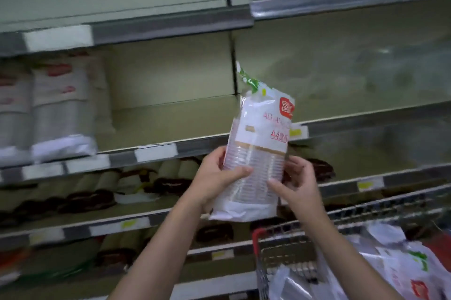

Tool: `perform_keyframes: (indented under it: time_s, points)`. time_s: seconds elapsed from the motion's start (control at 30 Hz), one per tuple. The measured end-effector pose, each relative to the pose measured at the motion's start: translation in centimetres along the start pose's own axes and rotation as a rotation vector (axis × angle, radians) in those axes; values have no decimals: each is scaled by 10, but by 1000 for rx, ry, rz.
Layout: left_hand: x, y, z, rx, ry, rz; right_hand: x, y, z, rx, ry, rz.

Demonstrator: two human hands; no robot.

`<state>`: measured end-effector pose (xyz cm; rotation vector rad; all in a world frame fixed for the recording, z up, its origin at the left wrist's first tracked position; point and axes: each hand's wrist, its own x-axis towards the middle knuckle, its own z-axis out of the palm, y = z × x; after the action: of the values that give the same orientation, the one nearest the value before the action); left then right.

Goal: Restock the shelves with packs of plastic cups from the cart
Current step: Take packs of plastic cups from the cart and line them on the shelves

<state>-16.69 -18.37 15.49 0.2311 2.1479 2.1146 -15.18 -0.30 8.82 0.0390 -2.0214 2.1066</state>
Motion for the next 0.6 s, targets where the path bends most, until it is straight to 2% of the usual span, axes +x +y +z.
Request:
perform_keyframes:
  time_s: [0.1,0.2,0.27,0.4,0.47,0.6]
  points:
    - [-4,15,-43,-234,11,-66,24,-21,32,118,-256,203]
    - [6,32,-92,-257,170,-120,46,-49,84,224,-387,236]
    - [11,46,-129,-131,245,-134,62,-65,120,197,-398,235]
    - [15,75,-191,312,113,-201,109,-85,190,43,-391,193]
    - [33,81,-220,461,187,-234,133,-90,224,-23,-391,187]
    - [89,69,-271,542,366,-293,180,-84,282,-195,-503,128]
